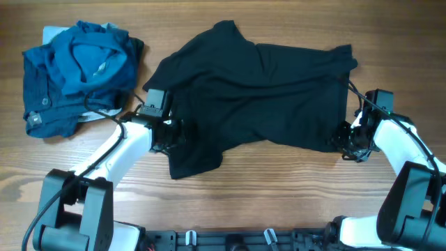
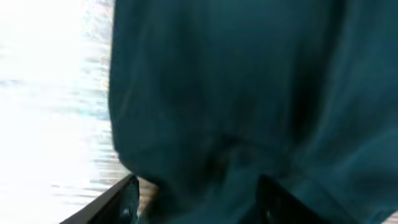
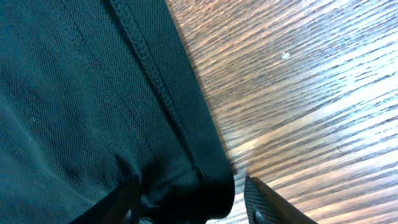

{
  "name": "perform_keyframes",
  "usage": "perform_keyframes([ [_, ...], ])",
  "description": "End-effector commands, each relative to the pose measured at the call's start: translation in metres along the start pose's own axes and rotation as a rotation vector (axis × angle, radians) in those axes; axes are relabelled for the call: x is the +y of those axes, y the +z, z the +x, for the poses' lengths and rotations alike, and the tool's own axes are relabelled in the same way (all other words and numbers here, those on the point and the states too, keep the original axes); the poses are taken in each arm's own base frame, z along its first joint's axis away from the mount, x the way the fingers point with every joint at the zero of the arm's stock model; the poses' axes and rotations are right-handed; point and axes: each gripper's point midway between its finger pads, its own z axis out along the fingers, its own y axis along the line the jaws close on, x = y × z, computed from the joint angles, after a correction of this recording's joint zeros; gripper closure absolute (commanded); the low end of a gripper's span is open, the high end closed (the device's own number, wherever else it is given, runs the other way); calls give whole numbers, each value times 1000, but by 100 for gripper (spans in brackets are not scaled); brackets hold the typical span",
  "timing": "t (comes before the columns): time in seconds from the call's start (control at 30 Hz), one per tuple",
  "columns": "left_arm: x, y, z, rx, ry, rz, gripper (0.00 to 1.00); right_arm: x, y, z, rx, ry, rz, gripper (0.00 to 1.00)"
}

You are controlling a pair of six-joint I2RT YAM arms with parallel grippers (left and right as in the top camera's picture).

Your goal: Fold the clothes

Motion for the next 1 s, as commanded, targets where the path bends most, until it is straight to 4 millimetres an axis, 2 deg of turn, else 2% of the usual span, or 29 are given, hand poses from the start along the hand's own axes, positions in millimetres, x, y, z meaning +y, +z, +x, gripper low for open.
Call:
perform_keyframes([
  [0.0, 6, -1, -12, -46, 72, -55, 50, 0, 1, 1, 4, 7, -8, 49],
  [0.07, 6, 0, -12, -44, 72, -54, 58, 3, 1, 2, 8, 0, -23, 60],
  [0.1, 7, 4, -12, -39, 71, -56, 71, 6, 1, 4, 16, -10, -43, 62],
  [0.2, 10, 17, -9, -13, 69, -70, 84, 9, 1, 4, 20, -26, -57, 62],
  [0.23, 13, 23, -8, -3, 67, -85, 96, 9, 1, 4, 19, -26, -58, 66],
  [0.27, 17, 25, -9, -7, 59, -107, 96, 9, 1, 4, 19, -27, -57, 69],
  [0.33, 20, 22, -13, -23, 26, -112, 96, 9, 1, 4, 19, -27, -57, 70],
  [0.5, 34, 17, -20, -32, -36, -119, 96, 9, 1, 3, 12, -54, -59, 57],
  [0.6, 36, 17, -21, -35, -44, -120, 96, 8, 6, 4, 12, -56, -59, 58],
  [0.63, 36, 16, -21, -35, -45, -120, 96, 7, 10, 5, 22, -53, -57, 61],
  [0.67, 37, 16, -21, -35, -45, -121, 96, 6, 14, 8, 34, -50, -54, 70],
  [0.7, 37, 16, -22, -35, -48, -121, 96, 5, 18, 10, 49, -36, -49, 91],
  [0.73, 41, 16, -21, -31, -73, -125, 96, 4, 20, 12, 61, -11, -46, 96],
  [0.83, 56, 6, -25, -23, -161, -130, 96, 5, 19, 14, 72, 45, -50, 96],
  [0.97, 62, -49, -37, -81, -233, -78, 96, 10, -4, 13, 98, 88, -57, 96],
])
